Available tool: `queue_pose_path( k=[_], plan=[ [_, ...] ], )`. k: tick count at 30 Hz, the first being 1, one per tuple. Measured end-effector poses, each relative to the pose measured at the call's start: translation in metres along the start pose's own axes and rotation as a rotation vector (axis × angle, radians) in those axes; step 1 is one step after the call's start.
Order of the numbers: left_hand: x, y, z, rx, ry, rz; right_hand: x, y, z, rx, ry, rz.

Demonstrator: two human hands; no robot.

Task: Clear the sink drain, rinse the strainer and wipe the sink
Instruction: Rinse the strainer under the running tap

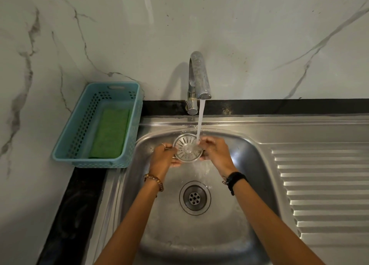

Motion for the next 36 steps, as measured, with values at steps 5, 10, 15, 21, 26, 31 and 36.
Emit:
queue_pose_path(
  k=[5,10,15,21,26,31,36],
  plan=[
    [0.004,-0.006,0.004,0.098,-0.170,-0.230,-0.010,-0.005,0.005,-0.310,0.105,0.419],
    [0.002,0.018,-0.006,0.137,-0.207,-0.144,-0.020,-0.007,0.001,-0.298,0.259,0.274],
    [0.003,0.054,-0.033,0.236,-0.070,-0.032,-0.013,0.002,0.007,-0.109,0.202,-0.005],
    [0.032,0.070,-0.052,0.264,-0.149,0.068,0.000,0.022,0.021,0.249,0.027,-0.446],
    [0.040,0.071,-0.054,0.437,-0.155,-0.479,-0.003,0.017,0.020,0.287,0.065,-0.418],
    [0.025,0.070,-0.046,0.416,-0.366,-0.659,-0.008,0.007,0.027,-0.009,0.271,0.128],
    [0.012,0.006,-0.008,0.143,-0.550,-0.480,-0.006,0.011,0.049,-0.380,0.329,0.890]
  ],
)
Point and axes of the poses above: each hand's wrist, its own z-axis away from the middle knuckle, its own x-axis out of the palm, y = z × x, the point moved 2 cm from there along -z, towards the middle knuckle, and after that the axes turned 6 degrees about x, right-handed, at the moved point
